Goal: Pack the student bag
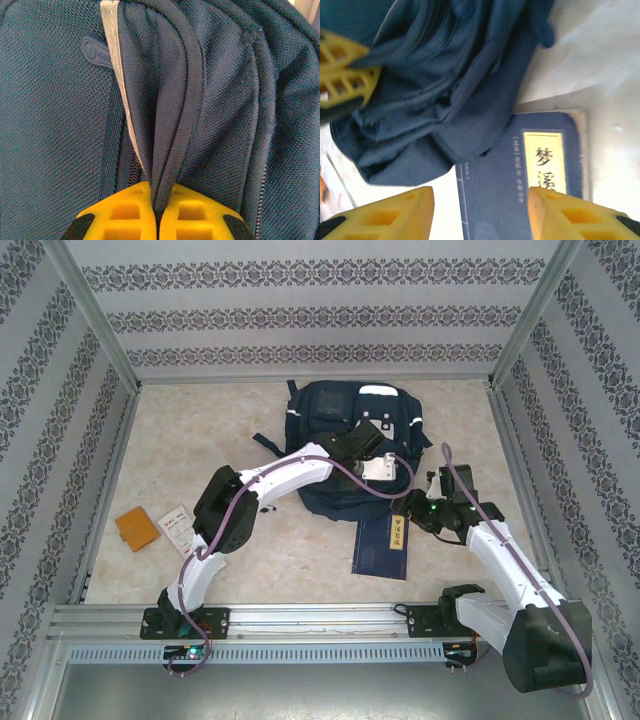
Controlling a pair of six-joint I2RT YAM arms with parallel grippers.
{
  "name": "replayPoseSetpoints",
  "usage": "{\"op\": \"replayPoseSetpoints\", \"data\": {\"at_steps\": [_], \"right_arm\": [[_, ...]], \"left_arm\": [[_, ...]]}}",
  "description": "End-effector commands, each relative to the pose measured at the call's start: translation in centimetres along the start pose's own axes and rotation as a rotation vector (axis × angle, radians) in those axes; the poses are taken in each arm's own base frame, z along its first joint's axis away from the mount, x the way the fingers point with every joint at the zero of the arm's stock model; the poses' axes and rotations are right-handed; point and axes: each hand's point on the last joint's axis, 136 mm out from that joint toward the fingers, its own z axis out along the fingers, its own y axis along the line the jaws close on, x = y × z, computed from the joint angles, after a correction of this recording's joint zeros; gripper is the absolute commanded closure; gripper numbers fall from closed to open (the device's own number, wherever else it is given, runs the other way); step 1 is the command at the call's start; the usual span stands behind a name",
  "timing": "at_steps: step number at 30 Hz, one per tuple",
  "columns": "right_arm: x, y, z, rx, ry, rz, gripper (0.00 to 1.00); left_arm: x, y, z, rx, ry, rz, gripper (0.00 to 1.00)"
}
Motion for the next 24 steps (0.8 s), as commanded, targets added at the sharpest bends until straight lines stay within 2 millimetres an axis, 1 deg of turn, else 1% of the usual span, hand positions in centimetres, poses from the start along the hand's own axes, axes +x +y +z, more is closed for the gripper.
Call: {"op": "replayPoseSetpoints", "data": {"at_steps": [1,4,6,9,11,13,14,16,18,20,24], "right_arm": [[-0.7,-0.5,0.2,0.035,-0.047,-0.164,0.47],[-1.7,-0.4,0.6,0.020,-0.065,-0.219,0.48],[-2.1,0.0,1.1,-0.006,-0.037,-0.244,0.49],[-2.7,0.5,1.9,-0.032,-0.003,-0.274,0.53],[-3.5,0.9,2.1,-0.039,-0.015,-0.284,0.55],[-4.6,1.1,1.8,-0.026,-0.055,-0.293,0.57],[-5.1,1.6,1.5,-0.041,-0.085,-0.300,0.58],[-5.4,3.2,0.7,-0.117,-0.127,-0.353,0.58],[-5.4,3.9,-0.1,-0.147,-0.163,-0.390,0.57],[-5.5,3.8,-0.8,-0.158,-0.197,-0.366,0.55],[-6.0,3.3,-1.8,-0.176,-0.222,-0.279,0.53]], "left_arm": [[-2.9,4.2,-5.5,-0.131,-0.113,-0.041,1.00],[-3.8,5.6,-7.7,-0.119,-0.141,-0.092,1.00],[-4.1,6.2,-8.9,-0.086,-0.158,-0.137,1.00],[-4.4,6.7,-10.2,-0.033,-0.183,-0.184,1.00],[-4.4,6.9,-10.7,-0.037,-0.193,-0.187,1.00],[-4.2,6.8,-11.1,-0.039,-0.191,-0.182,1.00],[-4.1,6.7,-11.3,-0.036,-0.187,-0.182,1.00],[-3.9,6.6,-11.2,-0.031,-0.178,-0.193,1.00],[-3.7,6.5,-11.2,-0.014,-0.180,-0.211,1.00],[-3.6,6.4,-11.2,-0.002,-0.185,-0.232,1.00],[-3.3,7.2,-11.4,-0.011,-0.195,-0.268,1.00]]}}
